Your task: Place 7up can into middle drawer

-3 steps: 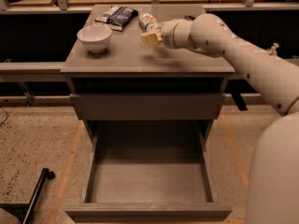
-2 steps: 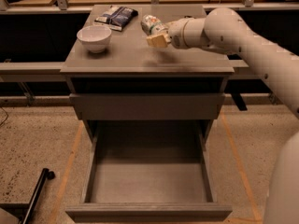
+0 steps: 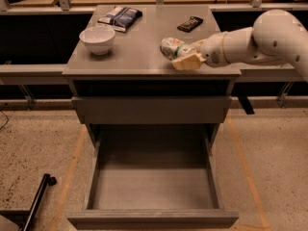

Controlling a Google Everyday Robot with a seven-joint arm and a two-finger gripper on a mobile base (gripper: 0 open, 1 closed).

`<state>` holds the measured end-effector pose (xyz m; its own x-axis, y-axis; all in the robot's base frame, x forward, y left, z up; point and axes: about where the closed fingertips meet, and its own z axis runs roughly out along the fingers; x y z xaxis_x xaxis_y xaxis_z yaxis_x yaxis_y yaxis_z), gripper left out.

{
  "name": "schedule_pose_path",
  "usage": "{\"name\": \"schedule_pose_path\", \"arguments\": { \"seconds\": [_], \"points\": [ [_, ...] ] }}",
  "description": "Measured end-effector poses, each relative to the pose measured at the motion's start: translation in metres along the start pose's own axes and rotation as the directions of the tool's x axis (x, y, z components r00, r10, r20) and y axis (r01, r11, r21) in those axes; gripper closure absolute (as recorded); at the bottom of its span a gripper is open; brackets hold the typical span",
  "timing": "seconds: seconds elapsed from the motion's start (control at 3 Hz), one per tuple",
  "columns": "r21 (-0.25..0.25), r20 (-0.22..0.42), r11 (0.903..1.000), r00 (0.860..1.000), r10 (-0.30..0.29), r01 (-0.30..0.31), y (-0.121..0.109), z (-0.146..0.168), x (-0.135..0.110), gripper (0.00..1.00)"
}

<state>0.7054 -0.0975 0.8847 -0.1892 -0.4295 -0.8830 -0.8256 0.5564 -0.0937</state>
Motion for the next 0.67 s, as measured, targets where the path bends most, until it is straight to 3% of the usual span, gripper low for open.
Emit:
{"name": "schedule_pose_path", "arguments": {
  "seconds": [0.33,0.67],
  "points": [
    [-0.106,-0.044,0.9925,0.997,0.056,-0.060,0.020,-0.048,0.039,1.00],
    [-0.193,-0.082,0.9791,0.995,0.050,-0.066,0.043,-0.050,0.048,1.00]
  ]
}}
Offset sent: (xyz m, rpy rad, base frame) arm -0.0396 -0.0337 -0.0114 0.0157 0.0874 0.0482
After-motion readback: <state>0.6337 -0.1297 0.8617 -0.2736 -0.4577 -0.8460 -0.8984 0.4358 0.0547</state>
